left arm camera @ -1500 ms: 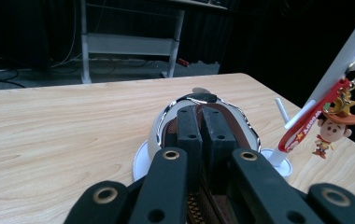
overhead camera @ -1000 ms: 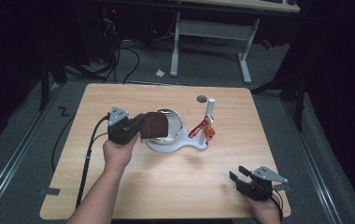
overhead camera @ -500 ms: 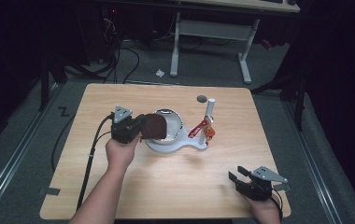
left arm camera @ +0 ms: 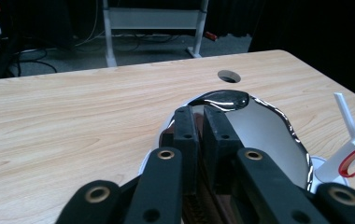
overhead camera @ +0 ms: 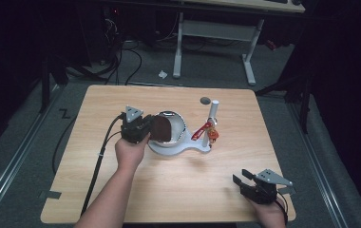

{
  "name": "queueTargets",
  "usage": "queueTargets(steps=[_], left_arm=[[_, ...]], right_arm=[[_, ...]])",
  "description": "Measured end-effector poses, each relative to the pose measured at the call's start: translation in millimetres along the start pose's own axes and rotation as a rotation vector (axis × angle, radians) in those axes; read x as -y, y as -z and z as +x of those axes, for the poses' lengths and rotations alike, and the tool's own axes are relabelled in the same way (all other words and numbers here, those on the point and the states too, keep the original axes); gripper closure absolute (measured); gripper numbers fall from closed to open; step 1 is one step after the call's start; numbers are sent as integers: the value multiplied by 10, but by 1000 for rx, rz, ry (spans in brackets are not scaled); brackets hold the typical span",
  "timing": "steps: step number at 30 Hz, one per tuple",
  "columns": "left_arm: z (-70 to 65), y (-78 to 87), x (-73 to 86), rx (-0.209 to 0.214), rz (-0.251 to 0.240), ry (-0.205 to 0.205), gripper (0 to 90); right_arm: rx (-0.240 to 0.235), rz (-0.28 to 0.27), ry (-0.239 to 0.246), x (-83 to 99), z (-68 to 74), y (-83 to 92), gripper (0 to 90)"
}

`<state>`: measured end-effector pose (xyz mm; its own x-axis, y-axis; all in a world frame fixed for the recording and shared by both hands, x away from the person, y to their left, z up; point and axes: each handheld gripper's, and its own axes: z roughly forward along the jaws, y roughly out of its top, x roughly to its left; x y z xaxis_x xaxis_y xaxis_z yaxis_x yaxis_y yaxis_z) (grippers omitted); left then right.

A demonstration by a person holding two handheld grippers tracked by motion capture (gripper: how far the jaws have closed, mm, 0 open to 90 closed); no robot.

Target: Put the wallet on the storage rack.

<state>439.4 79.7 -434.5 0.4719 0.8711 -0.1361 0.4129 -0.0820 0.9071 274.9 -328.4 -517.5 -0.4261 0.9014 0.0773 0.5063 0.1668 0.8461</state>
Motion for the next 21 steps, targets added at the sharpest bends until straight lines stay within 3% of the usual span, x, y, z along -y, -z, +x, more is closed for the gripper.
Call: queueTargets(steps=[4, 13, 21], left_arm=[[-6, 5, -5, 30, -12, 11, 743], [-7, 65, -11, 39, -18, 10, 596], [4, 180, -12, 49, -22, -21, 595]], right_arm=[[-3, 0, 1, 0, 4, 0, 506], [-8, 8, 4, 1, 13, -15, 502], [-9, 11, 4, 2, 13, -18, 501]])
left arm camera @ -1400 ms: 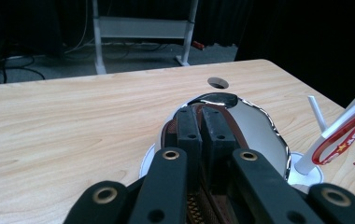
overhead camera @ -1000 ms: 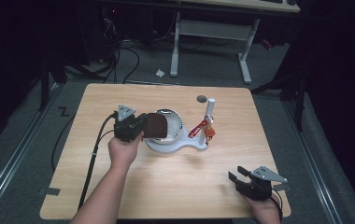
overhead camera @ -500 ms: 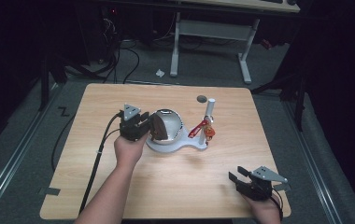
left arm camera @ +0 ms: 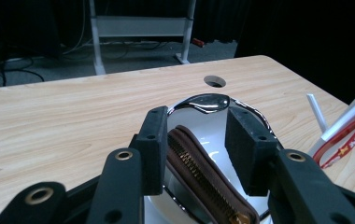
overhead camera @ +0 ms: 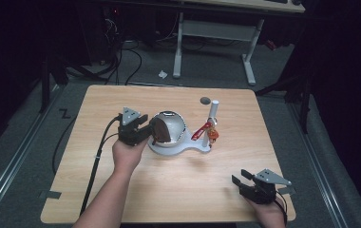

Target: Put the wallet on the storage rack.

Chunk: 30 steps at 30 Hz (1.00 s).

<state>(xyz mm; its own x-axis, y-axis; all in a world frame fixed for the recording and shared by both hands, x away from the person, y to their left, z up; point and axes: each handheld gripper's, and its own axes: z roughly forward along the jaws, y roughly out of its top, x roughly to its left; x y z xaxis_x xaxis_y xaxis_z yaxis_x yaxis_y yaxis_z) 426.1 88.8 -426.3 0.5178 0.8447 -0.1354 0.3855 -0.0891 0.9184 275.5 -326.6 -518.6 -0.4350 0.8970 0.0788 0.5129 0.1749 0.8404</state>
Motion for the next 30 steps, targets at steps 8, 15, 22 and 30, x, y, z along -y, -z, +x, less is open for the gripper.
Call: queueTargets(steps=[8, 15, 22, 30], left_arm=[[32, 159, 26, 25, 5, -18, 515], [57, 325, 51, 29, -10, -44, 485], [114, 481, 164, 56, 11, -41, 437], [203, 609, 471, 56, 69, -47, 410]], right_arm=[[4, 5, 1, 4, 0, -7, 501], [6, 11, 3, 8, 5, -23, 500], [7, 12, 2, 10, 3, -23, 499], [7, 15, 7, 10, 6, -29, 499]])
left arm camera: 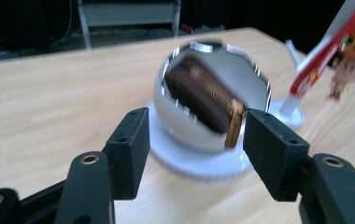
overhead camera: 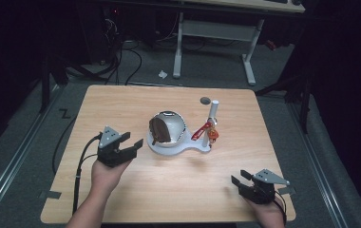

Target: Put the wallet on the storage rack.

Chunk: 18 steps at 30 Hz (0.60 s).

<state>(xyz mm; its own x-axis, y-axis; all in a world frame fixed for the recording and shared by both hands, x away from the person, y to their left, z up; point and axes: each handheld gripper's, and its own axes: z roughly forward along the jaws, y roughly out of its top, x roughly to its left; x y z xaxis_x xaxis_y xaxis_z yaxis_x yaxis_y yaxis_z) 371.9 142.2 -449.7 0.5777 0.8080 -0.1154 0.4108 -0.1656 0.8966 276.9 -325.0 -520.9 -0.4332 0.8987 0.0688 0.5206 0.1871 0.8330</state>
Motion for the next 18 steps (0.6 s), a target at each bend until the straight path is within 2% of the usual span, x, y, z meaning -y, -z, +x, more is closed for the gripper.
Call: queueTargets(steps=[5, 13, 18], left_arm=[[28, -4, 224, 4, 58, -2, 396], [72, -9, 579, 29, 146, 16, 386], [107, 58, 812, 20, 193, 6, 379]], right_arm=[[1, 3, 1, -1, 13, -5, 498], [4, 8, -5, 2, 14, -8, 497], [4, 6, -6, 4, 17, -3, 497]])
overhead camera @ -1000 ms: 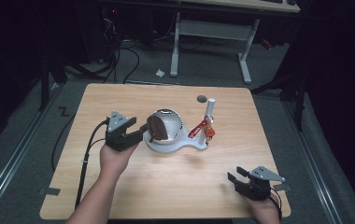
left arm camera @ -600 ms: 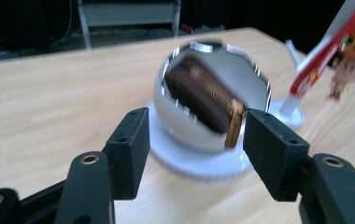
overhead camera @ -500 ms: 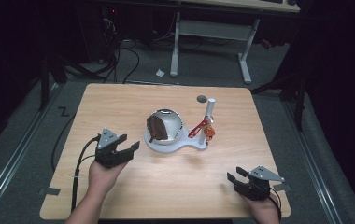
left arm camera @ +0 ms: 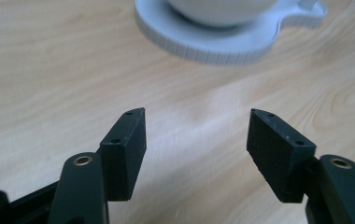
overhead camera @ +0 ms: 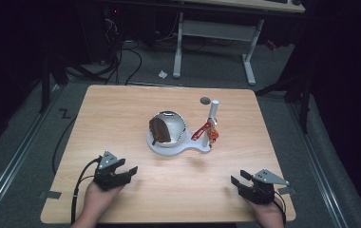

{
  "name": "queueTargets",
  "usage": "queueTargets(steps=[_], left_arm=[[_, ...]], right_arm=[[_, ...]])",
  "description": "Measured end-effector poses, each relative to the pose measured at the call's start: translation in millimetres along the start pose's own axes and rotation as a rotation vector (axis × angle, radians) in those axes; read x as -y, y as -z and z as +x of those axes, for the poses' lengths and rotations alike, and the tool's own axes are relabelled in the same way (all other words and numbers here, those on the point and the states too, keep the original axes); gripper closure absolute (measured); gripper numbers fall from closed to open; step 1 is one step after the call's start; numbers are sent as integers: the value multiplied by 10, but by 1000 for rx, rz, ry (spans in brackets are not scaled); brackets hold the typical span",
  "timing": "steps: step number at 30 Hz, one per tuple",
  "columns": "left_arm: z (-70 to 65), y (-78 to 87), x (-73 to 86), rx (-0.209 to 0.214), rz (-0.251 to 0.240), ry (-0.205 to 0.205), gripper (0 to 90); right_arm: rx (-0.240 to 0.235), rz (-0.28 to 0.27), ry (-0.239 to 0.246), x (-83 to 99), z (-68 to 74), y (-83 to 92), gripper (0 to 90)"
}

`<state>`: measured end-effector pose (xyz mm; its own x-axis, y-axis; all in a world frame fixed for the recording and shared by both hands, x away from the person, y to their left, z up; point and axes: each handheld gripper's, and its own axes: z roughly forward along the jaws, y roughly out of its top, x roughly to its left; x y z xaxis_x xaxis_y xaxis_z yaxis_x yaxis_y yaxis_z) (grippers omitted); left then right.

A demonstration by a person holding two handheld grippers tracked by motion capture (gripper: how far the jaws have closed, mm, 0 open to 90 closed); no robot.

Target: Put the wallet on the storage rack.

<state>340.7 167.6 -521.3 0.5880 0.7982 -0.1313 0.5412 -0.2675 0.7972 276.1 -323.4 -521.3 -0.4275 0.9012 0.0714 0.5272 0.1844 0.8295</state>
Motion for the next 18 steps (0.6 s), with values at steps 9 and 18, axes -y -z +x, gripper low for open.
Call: queueTargets(steps=[9, 18], left_arm=[[25, 289, 365, -5, -29, 17, 386], [66, 290, 376, 10, -17, 26, 385]], right_arm=[[-2, -8, -11, 0, 4, 10, 497], [23, -3, -26, -4, -17, -6, 497]])
